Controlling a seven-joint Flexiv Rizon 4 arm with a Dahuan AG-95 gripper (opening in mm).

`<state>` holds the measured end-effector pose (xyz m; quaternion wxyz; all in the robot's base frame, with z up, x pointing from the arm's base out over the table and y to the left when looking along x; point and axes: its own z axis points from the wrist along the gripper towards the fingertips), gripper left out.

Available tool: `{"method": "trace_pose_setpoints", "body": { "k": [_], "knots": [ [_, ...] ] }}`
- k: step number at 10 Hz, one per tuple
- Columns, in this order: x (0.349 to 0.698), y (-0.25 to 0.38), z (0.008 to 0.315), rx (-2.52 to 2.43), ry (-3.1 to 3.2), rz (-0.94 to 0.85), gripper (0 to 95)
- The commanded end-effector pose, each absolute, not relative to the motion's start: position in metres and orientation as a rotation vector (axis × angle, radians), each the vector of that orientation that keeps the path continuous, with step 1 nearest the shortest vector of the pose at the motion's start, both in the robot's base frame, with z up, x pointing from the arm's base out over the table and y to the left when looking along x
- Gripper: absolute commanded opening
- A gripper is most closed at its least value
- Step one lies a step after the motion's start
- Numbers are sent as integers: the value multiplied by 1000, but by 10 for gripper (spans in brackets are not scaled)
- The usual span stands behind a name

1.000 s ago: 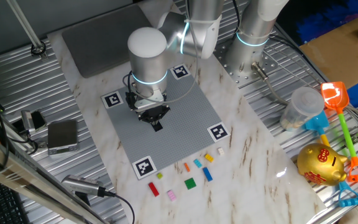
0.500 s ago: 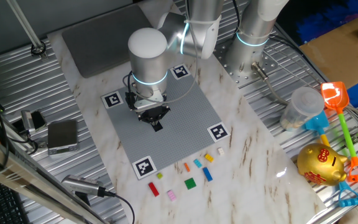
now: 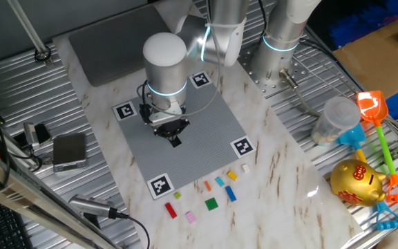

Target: Build with small Lego blocks

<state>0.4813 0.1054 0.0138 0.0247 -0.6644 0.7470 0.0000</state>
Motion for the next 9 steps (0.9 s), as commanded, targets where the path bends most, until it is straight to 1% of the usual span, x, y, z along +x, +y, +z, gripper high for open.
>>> {"method": "trace_pose_setpoints", "body": {
  "k": [1, 9],
  "knots": [
    [481, 105, 12, -2051, 2315, -4, 0],
    [481, 104, 11, -1949, 2392, 13, 0]
  ]
}}
